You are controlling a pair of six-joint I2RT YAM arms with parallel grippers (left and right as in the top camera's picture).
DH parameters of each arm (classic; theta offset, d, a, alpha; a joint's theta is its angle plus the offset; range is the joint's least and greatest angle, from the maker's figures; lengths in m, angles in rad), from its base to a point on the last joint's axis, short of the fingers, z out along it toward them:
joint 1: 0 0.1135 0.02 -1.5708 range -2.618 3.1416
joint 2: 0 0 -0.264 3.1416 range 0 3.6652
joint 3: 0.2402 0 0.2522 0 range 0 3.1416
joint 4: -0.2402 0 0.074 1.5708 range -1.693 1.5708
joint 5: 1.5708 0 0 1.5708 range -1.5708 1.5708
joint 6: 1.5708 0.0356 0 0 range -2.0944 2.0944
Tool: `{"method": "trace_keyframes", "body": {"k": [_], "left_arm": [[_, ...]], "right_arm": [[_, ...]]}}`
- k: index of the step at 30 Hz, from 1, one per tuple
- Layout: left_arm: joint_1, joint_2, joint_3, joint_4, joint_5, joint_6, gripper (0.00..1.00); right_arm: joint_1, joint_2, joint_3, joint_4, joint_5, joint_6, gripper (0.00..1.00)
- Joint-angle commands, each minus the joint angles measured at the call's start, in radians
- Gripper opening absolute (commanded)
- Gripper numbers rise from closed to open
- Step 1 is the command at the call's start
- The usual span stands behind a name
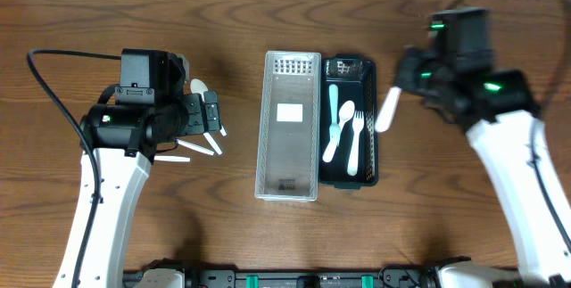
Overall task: Pack container
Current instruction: 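Carry the white fork into the black basket and release it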
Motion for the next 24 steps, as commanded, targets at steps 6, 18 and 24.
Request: {"method": "trace_keyframes", "body": {"k": [6,18,24], "left_arm": [[0.004,-0.002,0.016,-0.005,-0.009,0.010,0.98],[0.004,-0.002,0.016,-0.013,-0.009,0.010,0.98],[0.004,-0.003,0.016,-0.009,-0.009,0.010,0.98]], "right_arm": [[0.145,0.275,-0.026,-0.016,0.014,0.026,0.01],[0.167,0.368,-0.004,-0.012,0.011,-0.025,0.61],[0.104,0.295,0.157,-0.100,0.011,-0.128,0.67]]}}
